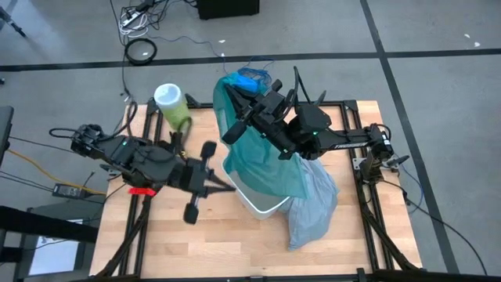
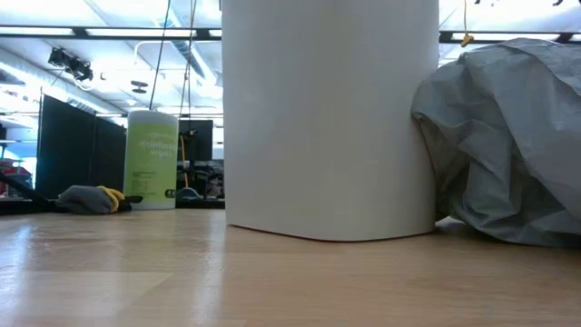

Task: Place trash/remove bag and relplace
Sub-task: Put the new dark blue trash bag into the trash bin

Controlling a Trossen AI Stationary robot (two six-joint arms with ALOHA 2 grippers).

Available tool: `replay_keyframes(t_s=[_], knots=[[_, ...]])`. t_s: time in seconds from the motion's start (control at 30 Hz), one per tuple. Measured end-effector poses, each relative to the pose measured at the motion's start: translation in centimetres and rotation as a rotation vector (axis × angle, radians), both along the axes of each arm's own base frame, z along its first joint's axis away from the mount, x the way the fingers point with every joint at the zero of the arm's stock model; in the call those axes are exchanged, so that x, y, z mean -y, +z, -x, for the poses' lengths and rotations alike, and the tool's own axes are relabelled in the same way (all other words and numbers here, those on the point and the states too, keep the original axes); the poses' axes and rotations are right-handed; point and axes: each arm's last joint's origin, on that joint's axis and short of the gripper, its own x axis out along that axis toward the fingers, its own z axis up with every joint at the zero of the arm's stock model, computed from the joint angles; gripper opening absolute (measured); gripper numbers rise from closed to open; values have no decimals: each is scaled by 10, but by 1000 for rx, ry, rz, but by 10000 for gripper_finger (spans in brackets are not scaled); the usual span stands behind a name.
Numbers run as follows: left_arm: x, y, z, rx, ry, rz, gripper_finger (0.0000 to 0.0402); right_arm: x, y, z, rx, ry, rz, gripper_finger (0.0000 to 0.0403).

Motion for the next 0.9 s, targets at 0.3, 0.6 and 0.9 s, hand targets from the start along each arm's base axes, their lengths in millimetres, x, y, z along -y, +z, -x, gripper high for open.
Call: replay_keyframes(t_s=[0.3, 0.6, 0.9], knots=[[2, 0, -22, 104, 159, -58, 0, 0, -1, -1, -5, 6, -2, 0], [8, -17, -46, 71, 211, -66, 0, 1, -1, -1, -12, 8, 2, 0], [3, -50, -57, -120, 441, -61, 0, 0, -1, -1, -13, 19, 9, 0]])
